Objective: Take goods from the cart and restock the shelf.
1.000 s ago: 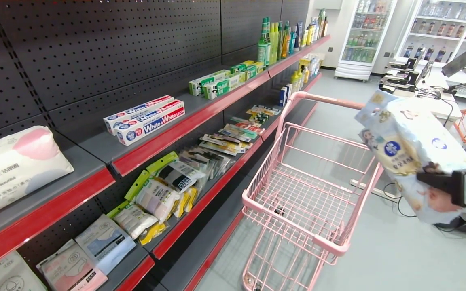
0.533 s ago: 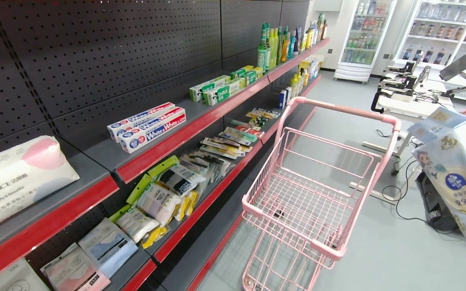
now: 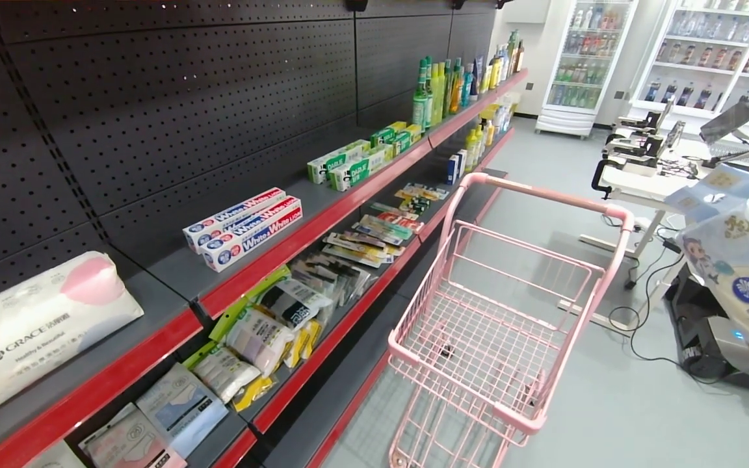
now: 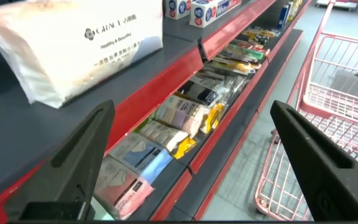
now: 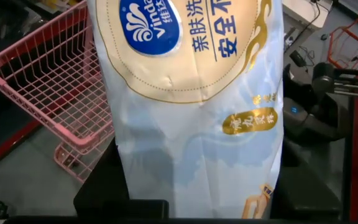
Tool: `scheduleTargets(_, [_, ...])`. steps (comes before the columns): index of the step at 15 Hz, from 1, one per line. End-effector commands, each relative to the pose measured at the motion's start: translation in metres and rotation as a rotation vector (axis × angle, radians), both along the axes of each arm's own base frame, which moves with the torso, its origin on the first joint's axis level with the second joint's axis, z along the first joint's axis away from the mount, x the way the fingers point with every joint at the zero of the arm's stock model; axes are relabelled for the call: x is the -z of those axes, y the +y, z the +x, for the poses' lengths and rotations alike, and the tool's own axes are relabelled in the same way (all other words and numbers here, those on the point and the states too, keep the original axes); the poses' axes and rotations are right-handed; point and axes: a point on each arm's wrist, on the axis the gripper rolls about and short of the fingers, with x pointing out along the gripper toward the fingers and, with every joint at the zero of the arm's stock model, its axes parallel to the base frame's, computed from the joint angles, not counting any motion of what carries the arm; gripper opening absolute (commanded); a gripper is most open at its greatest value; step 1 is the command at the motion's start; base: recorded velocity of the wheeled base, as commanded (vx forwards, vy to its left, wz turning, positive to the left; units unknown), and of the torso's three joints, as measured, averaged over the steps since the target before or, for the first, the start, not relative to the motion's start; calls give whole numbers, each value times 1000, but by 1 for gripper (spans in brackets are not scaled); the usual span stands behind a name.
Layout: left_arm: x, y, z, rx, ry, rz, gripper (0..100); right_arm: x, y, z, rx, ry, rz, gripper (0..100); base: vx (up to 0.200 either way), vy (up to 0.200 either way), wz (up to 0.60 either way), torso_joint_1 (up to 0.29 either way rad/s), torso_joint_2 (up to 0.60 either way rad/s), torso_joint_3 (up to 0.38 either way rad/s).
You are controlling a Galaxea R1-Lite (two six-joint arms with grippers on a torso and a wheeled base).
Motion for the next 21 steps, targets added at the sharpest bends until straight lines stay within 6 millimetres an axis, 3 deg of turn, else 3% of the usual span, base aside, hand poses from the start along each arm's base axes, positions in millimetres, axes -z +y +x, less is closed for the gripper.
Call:
scheduleTargets(1, [0,0,0,0,1,0,100,2,0,0,-3,8,1,0,0,0,0,168,-364,-188])
scheduleTargets(21, [0,0,0,0,1,0,100,1,1,-2,-21,-3,-39,0,0,0,0,142,-292,-153])
